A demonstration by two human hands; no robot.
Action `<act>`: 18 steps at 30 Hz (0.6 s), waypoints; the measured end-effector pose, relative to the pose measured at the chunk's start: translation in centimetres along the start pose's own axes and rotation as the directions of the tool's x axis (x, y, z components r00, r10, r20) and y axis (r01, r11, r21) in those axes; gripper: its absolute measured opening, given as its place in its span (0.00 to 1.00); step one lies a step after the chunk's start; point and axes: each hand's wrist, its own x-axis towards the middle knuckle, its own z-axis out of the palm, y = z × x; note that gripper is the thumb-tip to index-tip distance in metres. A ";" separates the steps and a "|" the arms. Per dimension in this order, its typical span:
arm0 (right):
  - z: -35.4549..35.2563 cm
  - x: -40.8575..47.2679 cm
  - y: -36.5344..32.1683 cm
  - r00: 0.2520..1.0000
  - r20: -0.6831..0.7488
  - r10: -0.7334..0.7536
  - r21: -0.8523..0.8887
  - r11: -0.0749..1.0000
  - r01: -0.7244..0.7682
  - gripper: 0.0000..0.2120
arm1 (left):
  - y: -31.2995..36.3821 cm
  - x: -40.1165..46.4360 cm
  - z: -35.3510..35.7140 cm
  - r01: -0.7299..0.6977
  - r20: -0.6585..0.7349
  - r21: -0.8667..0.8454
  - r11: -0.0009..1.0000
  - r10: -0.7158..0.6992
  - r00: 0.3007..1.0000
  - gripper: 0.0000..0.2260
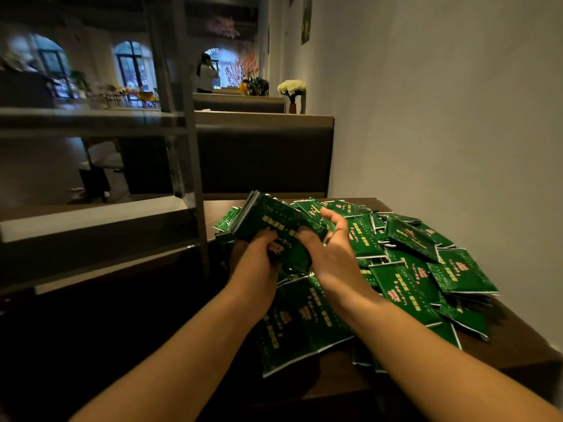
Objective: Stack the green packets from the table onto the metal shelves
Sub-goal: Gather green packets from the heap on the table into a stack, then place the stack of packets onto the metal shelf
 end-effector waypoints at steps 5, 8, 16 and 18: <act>2.6 -2.1 -0.4 0.999 -0.022 -0.047 0.081 0.996 0.048 0.19 | 1.9 -2.6 -0.8 0.067 -0.164 0.000 0.998 -0.066 0.984 0.11; 4.5 -3.3 -1.1 0.994 0.015 -0.110 0.051 0.993 0.109 0.16 | 3.7 -4.6 -1.8 0.008 -0.188 0.048 0.999 0.001 0.982 0.09; 10.6 -3.1 -4.4 0.970 0.162 -0.180 0.017 0.984 0.180 0.16 | 10.9 -6.5 -6.4 -0.053 -0.419 0.031 0.998 0.061 0.906 0.07; 13.1 -2.5 -5.5 0.953 0.236 -0.190 0.033 0.982 0.187 0.16 | 12.6 -6.6 -8.0 -0.083 -0.458 -0.009 0.997 0.069 0.886 0.08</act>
